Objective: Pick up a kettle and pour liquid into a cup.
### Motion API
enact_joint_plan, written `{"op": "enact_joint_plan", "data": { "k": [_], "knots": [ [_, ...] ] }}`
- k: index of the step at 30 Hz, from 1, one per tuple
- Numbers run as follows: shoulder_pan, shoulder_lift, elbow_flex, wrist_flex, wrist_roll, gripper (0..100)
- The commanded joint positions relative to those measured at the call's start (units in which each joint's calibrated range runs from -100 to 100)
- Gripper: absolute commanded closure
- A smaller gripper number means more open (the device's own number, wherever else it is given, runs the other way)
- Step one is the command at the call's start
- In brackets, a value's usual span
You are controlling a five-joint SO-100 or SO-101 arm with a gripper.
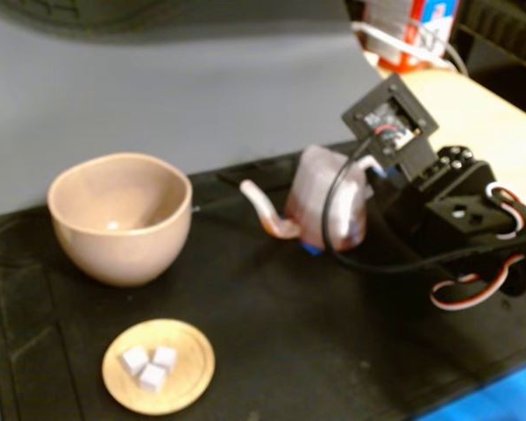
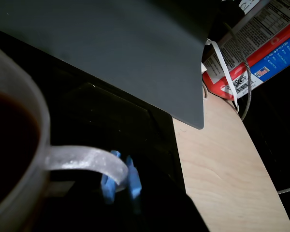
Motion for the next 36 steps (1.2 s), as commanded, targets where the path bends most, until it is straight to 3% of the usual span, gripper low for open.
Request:
{"op": "enact_joint_plan", "data": {
  "k": [1,7,14,21,36],
  "knots": [
    [0.05,-1.39,-0.59,-1.34,0.02,100],
    [-0.78,-16.24,7.04,3.33,-1.19,100],
    [-4.21,-36.80,8.40,20.63,-0.88,100],
    [-4.74,-36.29,0.50,28.93,0.70,100],
    [-8.24,-28.53,-8.21,29.01,0.75,100]
  ]
}}
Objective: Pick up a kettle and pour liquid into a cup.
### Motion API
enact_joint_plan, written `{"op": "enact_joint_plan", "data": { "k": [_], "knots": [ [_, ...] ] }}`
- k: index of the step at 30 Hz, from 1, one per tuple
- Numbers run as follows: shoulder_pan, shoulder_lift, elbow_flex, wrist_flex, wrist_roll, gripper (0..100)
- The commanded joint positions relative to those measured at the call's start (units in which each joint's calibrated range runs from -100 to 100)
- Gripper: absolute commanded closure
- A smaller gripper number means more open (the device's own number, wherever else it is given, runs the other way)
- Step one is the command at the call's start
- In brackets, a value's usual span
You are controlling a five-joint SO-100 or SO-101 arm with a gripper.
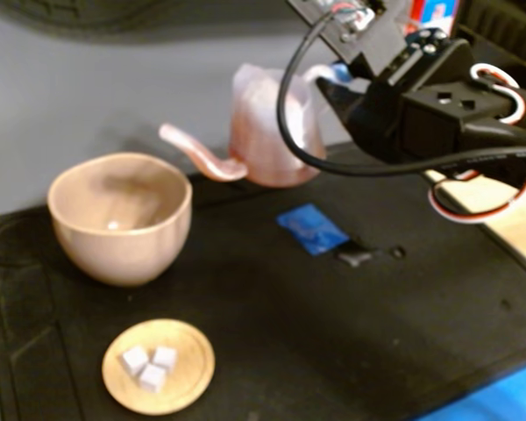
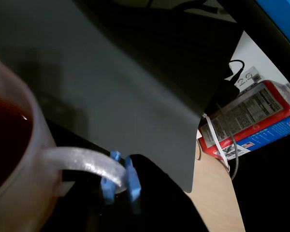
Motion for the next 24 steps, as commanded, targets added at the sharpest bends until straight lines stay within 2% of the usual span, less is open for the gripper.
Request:
{"op": "enact_joint_plan", "data": {
  "k": [1,14,17,19,24],
  "knots": [
    [-0.38,-0.10,-5.46,-0.22,0.28,100],
    [-1.07,0.50,-8.27,-0.13,4.64,100],
    [-1.14,0.50,-10.09,2.89,5.00,100],
    [-1.37,0.50,-12.36,4.62,7.94,100],
    [-0.99,0.50,-14.17,8.17,10.67,100]
  ]
}}
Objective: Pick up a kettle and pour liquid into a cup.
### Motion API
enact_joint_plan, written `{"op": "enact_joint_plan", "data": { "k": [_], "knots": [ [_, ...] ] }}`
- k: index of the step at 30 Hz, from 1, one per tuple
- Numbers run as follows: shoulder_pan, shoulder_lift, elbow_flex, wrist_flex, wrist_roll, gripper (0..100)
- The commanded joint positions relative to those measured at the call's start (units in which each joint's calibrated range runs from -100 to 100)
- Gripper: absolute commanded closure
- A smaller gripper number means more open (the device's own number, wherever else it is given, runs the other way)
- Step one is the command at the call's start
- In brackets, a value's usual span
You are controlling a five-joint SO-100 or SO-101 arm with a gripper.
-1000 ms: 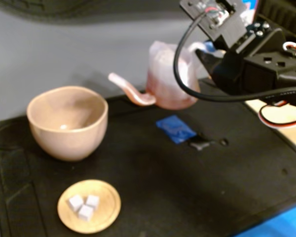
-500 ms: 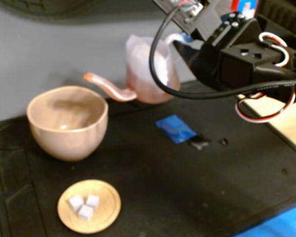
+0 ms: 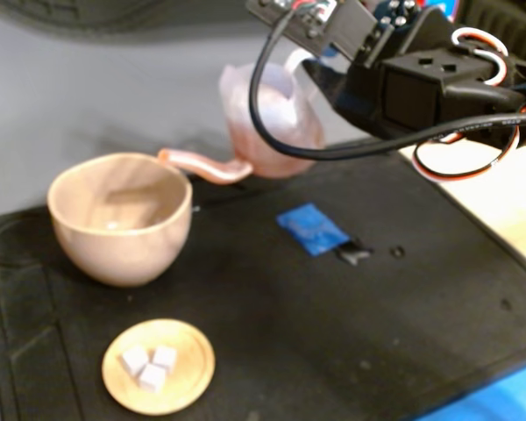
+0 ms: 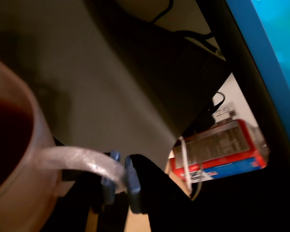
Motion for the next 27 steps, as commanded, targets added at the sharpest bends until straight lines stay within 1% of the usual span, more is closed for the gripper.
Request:
{"op": "enact_joint_plan", "data": {
  "k": [1,3,6,8,10,16,21,27],
  "knots": [
    [0.30,-0.87,-4.44,0.11,1.09,100],
    [0.37,-0.87,-4.44,-0.06,1.24,100],
    [0.90,-0.79,-5.34,0.20,2.92,100],
    [0.83,-0.70,-6.80,1.07,3.03,99],
    [0.83,-0.70,-8.88,4.18,3.08,99],
    [0.90,1.09,-9.88,4.18,2.82,99],
    [0.30,6.29,-16.96,4.26,2.97,99],
    [0.22,6.55,-17.59,4.26,3.29,99]
  ]
}}
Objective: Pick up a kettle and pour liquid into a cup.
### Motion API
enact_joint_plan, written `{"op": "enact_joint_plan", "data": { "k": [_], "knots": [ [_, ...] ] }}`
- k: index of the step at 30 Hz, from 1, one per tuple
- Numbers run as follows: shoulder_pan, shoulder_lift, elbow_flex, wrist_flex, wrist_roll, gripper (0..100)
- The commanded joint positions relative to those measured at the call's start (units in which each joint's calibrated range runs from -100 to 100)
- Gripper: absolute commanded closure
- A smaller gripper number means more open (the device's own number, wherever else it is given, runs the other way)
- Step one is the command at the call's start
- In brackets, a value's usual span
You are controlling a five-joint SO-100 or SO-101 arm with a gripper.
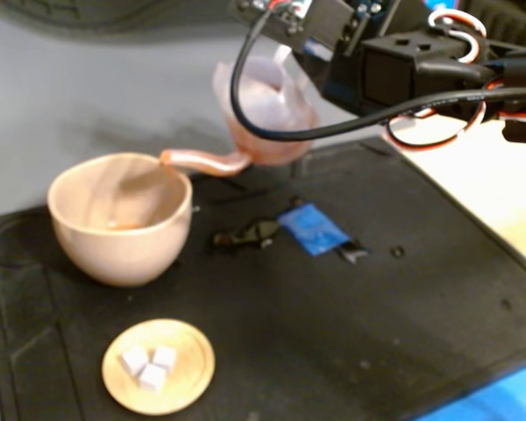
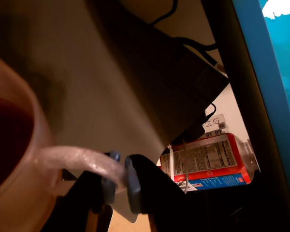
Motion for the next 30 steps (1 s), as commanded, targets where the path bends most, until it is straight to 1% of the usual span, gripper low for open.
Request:
{"op": "enact_joint_plan", "data": {
  "k": [1,18,21,30],
  "knots": [
    [-0.23,-1.16,-4.55,-0.11,0.93,99],
    [-1.53,-0.99,-6.45,-0.11,1.41,99],
    [-1.53,-0.99,-6.45,-0.11,3.14,99],
    [-1.53,-0.99,-6.45,-0.11,3.40,99]
  ]
}}
